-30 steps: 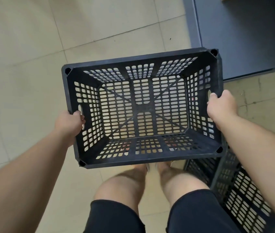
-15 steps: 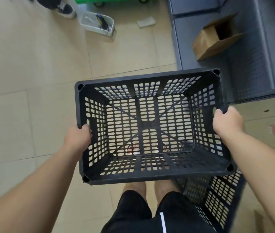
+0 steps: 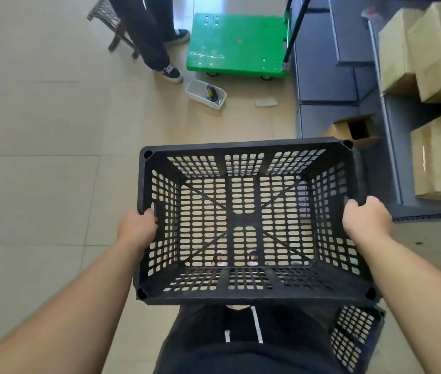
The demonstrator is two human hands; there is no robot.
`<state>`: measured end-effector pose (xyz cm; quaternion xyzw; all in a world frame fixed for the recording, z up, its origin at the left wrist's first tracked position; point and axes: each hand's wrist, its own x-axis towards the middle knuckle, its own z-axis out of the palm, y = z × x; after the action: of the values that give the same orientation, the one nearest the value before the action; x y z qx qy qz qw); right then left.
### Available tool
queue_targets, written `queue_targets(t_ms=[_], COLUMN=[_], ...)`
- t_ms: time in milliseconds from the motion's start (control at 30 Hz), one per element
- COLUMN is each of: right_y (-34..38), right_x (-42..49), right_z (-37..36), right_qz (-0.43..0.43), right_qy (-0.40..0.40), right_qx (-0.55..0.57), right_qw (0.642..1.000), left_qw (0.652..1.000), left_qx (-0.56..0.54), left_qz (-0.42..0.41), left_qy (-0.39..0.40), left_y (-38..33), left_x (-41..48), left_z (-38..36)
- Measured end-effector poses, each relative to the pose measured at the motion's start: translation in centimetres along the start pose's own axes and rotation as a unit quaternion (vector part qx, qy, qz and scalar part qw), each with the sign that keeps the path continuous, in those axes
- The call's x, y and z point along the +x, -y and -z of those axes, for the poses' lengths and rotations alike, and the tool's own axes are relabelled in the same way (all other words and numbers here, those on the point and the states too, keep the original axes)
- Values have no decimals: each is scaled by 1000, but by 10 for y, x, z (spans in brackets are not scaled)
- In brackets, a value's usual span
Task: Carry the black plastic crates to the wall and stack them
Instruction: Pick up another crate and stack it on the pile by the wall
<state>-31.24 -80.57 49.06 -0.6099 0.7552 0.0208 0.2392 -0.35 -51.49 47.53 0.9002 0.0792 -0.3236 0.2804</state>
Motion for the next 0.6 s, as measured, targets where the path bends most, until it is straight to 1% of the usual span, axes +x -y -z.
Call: queue_targets(t_ms=[100,200,333,467,600], right_y=[18,41,76,110,145], right_x=[-3,-8,-21,-43,-84], right_z=[7,12,10,1,-17], right_qz=[35,79,139,218,293], right_qy=[11,29,55,81,107], right_qx=[-5,-6,2,-26,-48], right_qw=[999,996,989,972,949], left_qw=[1000,997,987,972,951], left_qx=[-15,-25,-67,-114,-169], left_qz=[11,26,83,126,162], left_qy=[-24,-64,-118,-164,-203], left_y=[3,12,39,80,128], left_x=[-15,-33,-56,-82,-109], left_z=[19,35,53,73,99])
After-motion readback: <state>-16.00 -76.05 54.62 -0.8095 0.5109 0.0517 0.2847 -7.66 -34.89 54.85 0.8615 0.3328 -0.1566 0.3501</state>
